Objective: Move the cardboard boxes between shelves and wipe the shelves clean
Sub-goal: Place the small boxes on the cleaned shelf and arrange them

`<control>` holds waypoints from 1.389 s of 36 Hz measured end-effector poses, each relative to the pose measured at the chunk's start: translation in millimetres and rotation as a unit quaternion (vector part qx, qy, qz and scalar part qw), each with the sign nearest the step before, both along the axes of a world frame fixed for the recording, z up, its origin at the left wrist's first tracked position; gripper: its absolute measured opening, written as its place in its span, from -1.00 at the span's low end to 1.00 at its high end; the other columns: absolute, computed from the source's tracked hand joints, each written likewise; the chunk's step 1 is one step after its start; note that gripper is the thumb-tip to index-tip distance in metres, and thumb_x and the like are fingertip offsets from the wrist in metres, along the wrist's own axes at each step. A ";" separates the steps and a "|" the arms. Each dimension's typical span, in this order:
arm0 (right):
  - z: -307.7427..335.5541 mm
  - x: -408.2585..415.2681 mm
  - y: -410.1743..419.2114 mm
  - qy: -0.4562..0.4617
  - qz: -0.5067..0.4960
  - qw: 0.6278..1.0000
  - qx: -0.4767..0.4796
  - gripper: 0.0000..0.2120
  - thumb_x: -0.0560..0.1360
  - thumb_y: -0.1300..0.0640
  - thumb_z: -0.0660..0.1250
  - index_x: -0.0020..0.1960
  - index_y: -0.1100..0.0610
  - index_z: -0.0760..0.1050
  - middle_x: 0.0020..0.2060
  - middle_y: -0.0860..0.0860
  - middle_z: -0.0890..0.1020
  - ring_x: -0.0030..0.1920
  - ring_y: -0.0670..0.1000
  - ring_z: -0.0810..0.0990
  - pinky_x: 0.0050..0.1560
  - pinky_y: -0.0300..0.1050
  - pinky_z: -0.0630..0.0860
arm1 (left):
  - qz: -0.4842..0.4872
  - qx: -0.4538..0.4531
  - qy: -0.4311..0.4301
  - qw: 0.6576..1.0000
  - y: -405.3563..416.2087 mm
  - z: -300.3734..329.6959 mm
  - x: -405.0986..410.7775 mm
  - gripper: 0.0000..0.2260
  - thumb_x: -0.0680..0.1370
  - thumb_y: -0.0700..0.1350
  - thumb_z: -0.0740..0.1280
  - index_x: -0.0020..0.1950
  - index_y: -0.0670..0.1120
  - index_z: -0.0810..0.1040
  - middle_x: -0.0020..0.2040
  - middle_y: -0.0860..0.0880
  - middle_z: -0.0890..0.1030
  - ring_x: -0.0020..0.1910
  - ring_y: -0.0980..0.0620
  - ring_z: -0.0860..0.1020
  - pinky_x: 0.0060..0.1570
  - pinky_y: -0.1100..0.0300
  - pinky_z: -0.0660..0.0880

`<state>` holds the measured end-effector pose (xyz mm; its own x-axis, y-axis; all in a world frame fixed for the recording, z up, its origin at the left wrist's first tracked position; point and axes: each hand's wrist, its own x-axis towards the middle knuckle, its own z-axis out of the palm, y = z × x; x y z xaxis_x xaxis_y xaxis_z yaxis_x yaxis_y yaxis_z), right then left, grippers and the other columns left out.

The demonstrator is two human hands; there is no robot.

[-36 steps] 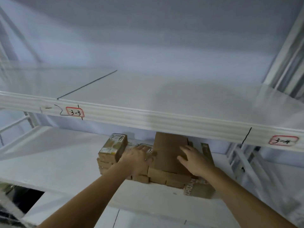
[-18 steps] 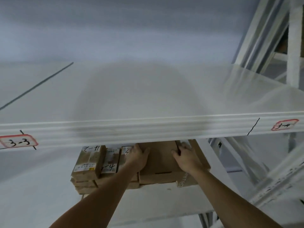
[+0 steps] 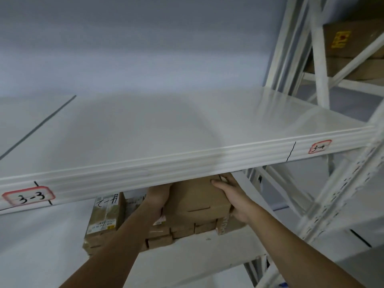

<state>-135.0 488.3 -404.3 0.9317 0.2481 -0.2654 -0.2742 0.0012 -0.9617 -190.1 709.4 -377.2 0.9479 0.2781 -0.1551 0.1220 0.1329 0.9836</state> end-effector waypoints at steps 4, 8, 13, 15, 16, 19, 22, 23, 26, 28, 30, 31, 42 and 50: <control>2.5 -22.4 -19.3 0.027 -0.008 0.994 0.108 -0.42 0.57 -0.08 0.43 0.54 -0.22 0.32 0.33 -0.04 0.62 0.27 0.08 0.64 0.25 0.20 0.59 | -0.063 -0.033 0.027 0.997 -14.5 -0.7 -3.9 -0.88 0.63 -0.06 0.39 0.16 0.07 0.63 0.09 -0.03 0.72 -0.02 0.00 0.70 -0.07 0.15 0.61; 8.4 -57.8 -42.0 0.036 -0.023 0.991 0.126 -0.63 0.66 -0.06 0.28 0.45 -0.23 0.41 0.25 -0.01 0.67 0.22 0.10 0.67 0.14 0.19 0.64 | -0.116 -0.040 0.039 0.992 -39.9 -5.9 -12.4 -0.72 0.61 -0.05 0.42 0.30 0.11 0.52 0.08 -0.01 0.72 -0.05 -0.01 0.73 -0.18 0.16 0.63; 7.2 -97.0 -88.6 0.020 -0.081 0.990 0.116 -0.58 0.66 -0.03 0.29 0.49 -0.23 0.37 0.24 -0.01 0.68 0.20 0.09 0.68 0.18 0.16 0.62 | -0.161 -0.088 0.037 0.982 -87.0 -16.1 -29.4 -0.59 0.61 -0.07 0.42 0.44 0.14 0.50 0.15 -0.02 0.72 0.06 -0.10 0.71 0.04 -0.04 0.65; 7.5 -115.6 -114.5 0.014 -0.107 0.989 0.102 -0.55 0.65 -0.02 0.30 0.50 -0.25 0.35 0.21 -0.02 0.69 0.16 0.09 0.70 0.05 0.10 0.66 | -0.172 -0.084 0.036 0.981 -113.6 -19.3 -36.4 -0.55 0.60 -0.06 0.44 0.47 0.20 0.47 0.16 0.01 0.72 0.07 -0.10 0.71 0.11 -0.11 0.64; 8.0 -123.3 -124.1 0.012 -0.114 0.989 0.098 -0.55 0.65 -0.02 0.30 0.50 -0.24 0.35 0.20 -0.01 0.70 0.14 0.09 0.70 0.00 0.08 0.66 | -0.176 -0.082 0.041 0.980 -123.9 -21.4 -39.2 -0.52 0.59 -0.05 0.45 0.48 0.23 0.46 0.17 0.02 0.71 0.07 -0.11 0.71 0.13 -0.14 0.63; 8.7 -148.4 -163.4 0.008 -0.135 0.986 0.093 -0.57 0.64 -0.02 0.31 0.48 -0.25 0.37 0.19 0.01 0.70 0.14 0.11 0.70 0.03 0.08 0.66 | -0.192 -0.087 0.052 0.976 -166.3 -24.4 -51.3 -0.52 0.59 -0.04 0.46 0.46 0.28 0.45 0.17 0.02 0.71 0.07 -0.10 0.71 0.13 -0.15 0.63; 9.8 -177.2 -211.2 0.007 -0.165 0.982 0.089 -0.61 0.64 -0.02 0.31 0.44 -0.25 0.41 0.17 0.01 0.71 0.11 0.11 0.71 0.00 0.06 0.65 | -0.204 -0.088 0.044 0.974 -219.5 -24.0 -71.4 -0.50 0.60 -0.06 0.45 0.48 0.28 0.43 0.18 0.05 0.71 0.08 -0.08 0.71 0.15 -0.13 0.63; 9.9 -187.2 -227.8 0.005 -0.175 0.981 0.088 -0.61 0.64 -0.02 0.31 0.44 -0.24 0.42 0.17 0.01 0.71 0.12 0.11 0.71 0.04 0.06 0.64 | -0.212 -0.086 0.039 0.973 -237.9 -24.1 -78.1 -0.50 0.60 -0.06 0.44 0.49 0.27 0.43 0.19 0.07 0.70 0.10 -0.07 0.70 0.15 -0.12 0.63; 11.8 -220.1 -279.7 -0.007 -0.208 0.976 0.068 -0.64 0.65 -0.01 0.30 0.43 -0.22 0.44 0.15 -0.02 0.72 0.11 0.09 0.71 0.10 0.08 0.64 | -0.241 -0.092 0.040 0.965 -295.5 -24.0 -102.3 -0.58 0.62 -0.07 0.40 0.46 0.20 0.47 0.16 0.04 0.71 0.08 -0.05 0.71 0.14 -0.09 0.64; 13.0 -242.0 -314.0 -0.016 -0.235 0.970 0.054 -0.64 0.65 -0.01 0.29 0.42 -0.24 0.44 0.13 -0.04 0.72 0.10 0.08 0.72 0.09 0.10 0.64 | -0.265 -0.095 0.037 0.959 -335.0 -23.3 -120.0 -0.58 0.63 -0.08 0.38 0.47 0.19 0.46 0.16 0.02 0.72 0.08 -0.05 0.70 0.15 -0.10 0.63; 15.3 -265.1 -346.1 -0.014 -0.263 0.963 0.051 -0.65 0.65 0.01 0.29 0.41 -0.25 0.44 0.13 -0.04 0.72 0.06 0.08 0.72 -0.02 0.06 0.66 | -0.282 -0.100 0.036 0.954 -372.8 -25.4 -135.7 -0.60 0.64 -0.10 0.36 0.45 0.21 0.47 0.15 0.02 0.72 0.09 -0.07 0.70 0.16 -0.09 0.62; 16.6 -276.2 -361.4 -0.012 -0.278 0.959 0.051 -0.65 0.65 0.01 0.30 0.40 -0.26 0.44 0.14 -0.03 0.71 0.04 0.09 0.73 -0.10 0.02 0.66 | -0.286 -0.100 0.040 0.952 -390.9 -27.3 -142.0 -0.60 0.64 -0.10 0.37 0.45 0.21 0.48 0.16 0.02 0.72 0.09 -0.07 0.70 0.16 -0.10 0.62; 3.9 -328.2 -469.3 0.007 -0.365 0.928 0.071 -0.68 0.64 0.04 0.30 0.32 -0.28 0.48 0.03 -0.04 0.75 0.00 0.11 0.73 -0.01 0.08 0.65 | -0.346 -0.083 0.056 0.933 -515.6 -40.1 -167.5 -0.59 0.63 -0.10 0.38 0.46 0.18 0.48 0.15 0.04 0.72 0.07 -0.07 0.71 0.14 -0.13 0.63; -9.4 -285.9 -517.9 0.015 -0.394 0.917 0.054 -0.69 0.60 -0.05 0.34 0.30 -0.33 0.51 0.04 -0.04 0.75 0.09 0.15 0.70 -0.05 0.09 0.64 | -0.382 -0.058 0.036 0.922 -566.2 -40.1 -119.0 -0.61 0.64 -0.10 0.35 0.43 0.23 0.48 0.14 0.09 0.71 0.04 0.05 0.71 -0.13 0.16 0.63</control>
